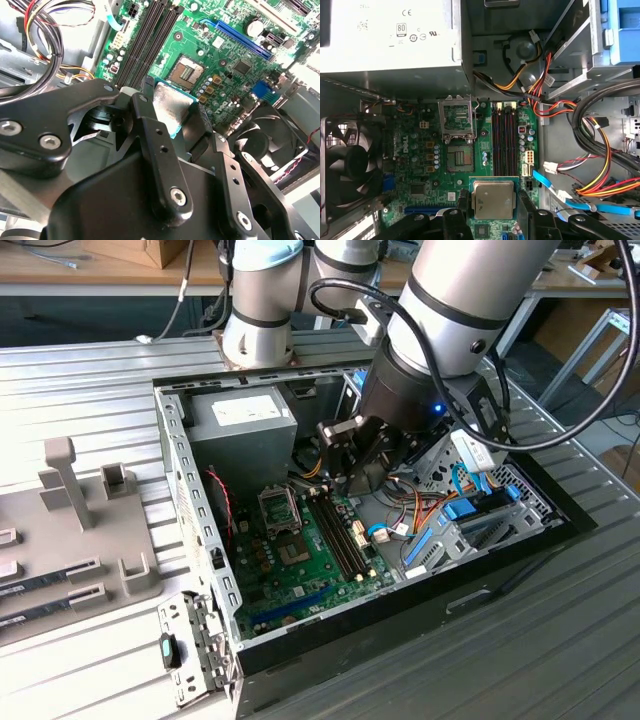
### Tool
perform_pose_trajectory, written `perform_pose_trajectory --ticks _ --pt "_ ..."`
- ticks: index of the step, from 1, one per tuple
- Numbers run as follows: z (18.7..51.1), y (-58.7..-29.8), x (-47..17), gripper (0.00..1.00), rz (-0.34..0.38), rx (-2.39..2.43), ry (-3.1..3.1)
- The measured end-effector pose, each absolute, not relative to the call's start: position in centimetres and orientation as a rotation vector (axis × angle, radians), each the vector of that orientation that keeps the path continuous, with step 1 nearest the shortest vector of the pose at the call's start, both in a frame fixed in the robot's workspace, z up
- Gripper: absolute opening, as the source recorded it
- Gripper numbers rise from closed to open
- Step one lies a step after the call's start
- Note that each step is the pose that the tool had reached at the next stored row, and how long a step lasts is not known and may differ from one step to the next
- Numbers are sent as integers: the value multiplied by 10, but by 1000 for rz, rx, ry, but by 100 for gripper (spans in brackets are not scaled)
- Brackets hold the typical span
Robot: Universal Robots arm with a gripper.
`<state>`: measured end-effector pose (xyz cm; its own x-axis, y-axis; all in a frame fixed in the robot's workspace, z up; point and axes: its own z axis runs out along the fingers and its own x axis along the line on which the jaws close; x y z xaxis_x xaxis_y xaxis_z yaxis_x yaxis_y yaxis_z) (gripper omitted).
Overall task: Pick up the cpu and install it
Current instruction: 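Pick up the cpu and move it towards the insertion slot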
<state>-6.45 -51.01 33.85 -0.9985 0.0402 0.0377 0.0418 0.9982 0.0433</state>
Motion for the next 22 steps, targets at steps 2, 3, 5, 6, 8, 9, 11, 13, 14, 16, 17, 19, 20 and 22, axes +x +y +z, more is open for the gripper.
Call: perform_pose_trajectory --ticks 2,3,5,6,8,9,11,13,14,16,17,19,20,22 --pt "338 -510 -65 47 -68 -64 -3103" --pt "338 -510 -65 47 -68 -64 -3103" --pt "337 -510 -65 47 -68 -64 -3103" --pt "337 -510 -65 47 -68 -64 -3103" --pt "336 -510 -65 47 -68 -64 -3103" --pt "336 -510 -65 47 -68 -64 -3103" --pt "335 -510 -65 47 -68 -64 -3103" --pt "335 -510 -65 47 -68 -64 -3103" --pt "334 -510 -65 47 -68 -64 -3103" --pt "333 -510 -65 47 -68 -64 -3103" --pt "333 -510 -65 47 -68 -64 -3103" --pt "333 -510 -65 47 -68 -64 -3103" --pt "332 -510 -65 47 -68 -64 -3103" --pt "332 -510 -65 47 -68 -64 -3103"
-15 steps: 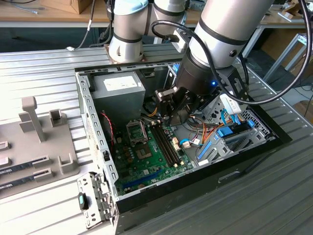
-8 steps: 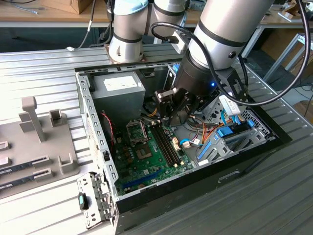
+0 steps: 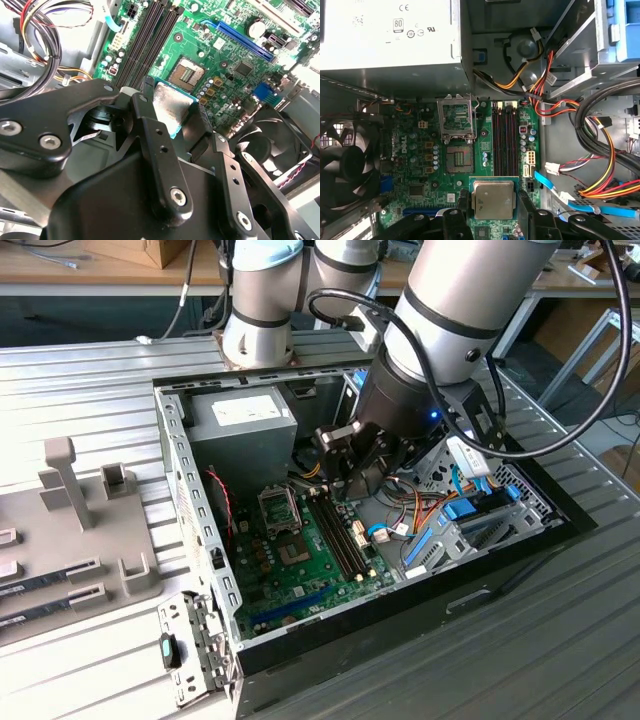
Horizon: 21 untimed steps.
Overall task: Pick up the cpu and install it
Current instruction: 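Pick up the cpu and move it towards the insertion slot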
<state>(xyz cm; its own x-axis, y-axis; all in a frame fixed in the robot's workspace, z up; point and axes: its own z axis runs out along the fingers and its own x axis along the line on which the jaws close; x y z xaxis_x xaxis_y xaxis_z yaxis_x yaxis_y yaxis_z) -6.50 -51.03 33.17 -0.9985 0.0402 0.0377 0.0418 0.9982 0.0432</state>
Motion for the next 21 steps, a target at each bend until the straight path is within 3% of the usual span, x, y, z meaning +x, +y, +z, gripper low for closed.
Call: perform_pose_trajectory --ticks 21 --pt "324 -510 -66 47 -68 -64 -3103"
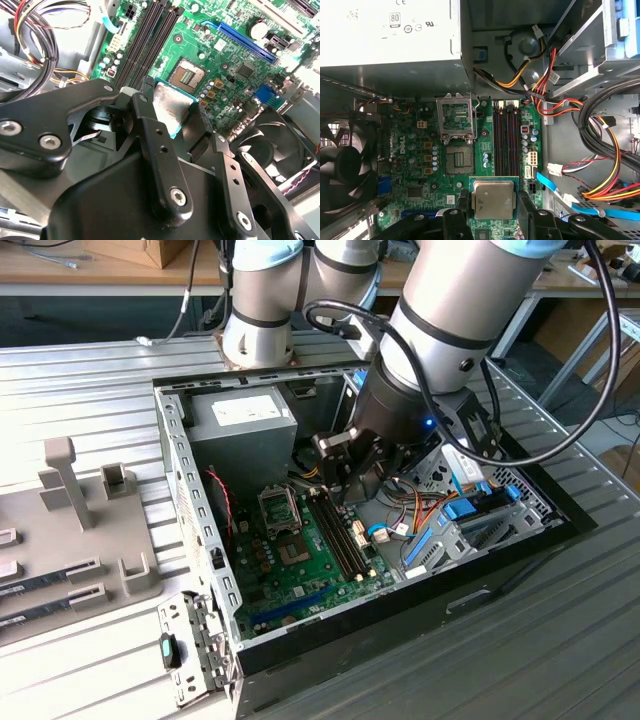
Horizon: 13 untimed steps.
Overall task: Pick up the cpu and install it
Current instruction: 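Pick up the cpu and move it towards the insertion slot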
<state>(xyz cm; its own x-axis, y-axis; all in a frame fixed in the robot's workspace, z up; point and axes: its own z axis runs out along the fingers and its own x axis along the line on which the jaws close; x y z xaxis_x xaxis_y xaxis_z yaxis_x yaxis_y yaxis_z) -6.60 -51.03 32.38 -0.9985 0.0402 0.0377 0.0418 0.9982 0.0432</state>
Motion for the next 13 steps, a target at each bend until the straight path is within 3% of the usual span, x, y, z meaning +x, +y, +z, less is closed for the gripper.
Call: perform_pose_trajectory --ticks 13 --pt "319 -510 -66 47 -68 -64 -3103"
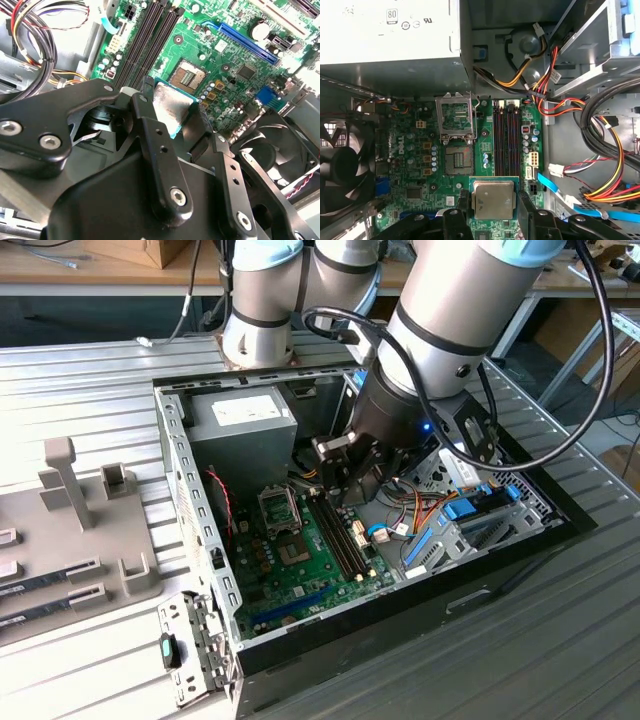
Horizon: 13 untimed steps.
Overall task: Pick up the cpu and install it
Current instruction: 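Pick up the cpu and move it towards the insertion slot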
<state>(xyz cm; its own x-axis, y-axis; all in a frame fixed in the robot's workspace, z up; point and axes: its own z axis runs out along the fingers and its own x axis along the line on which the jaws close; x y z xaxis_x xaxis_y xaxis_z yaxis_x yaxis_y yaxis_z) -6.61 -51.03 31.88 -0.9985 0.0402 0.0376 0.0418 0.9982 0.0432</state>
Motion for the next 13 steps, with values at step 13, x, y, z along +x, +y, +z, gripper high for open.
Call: perform_pose_trajectory --ticks 13 --pt "313 -510 -73 47 -66 -64 -3104"
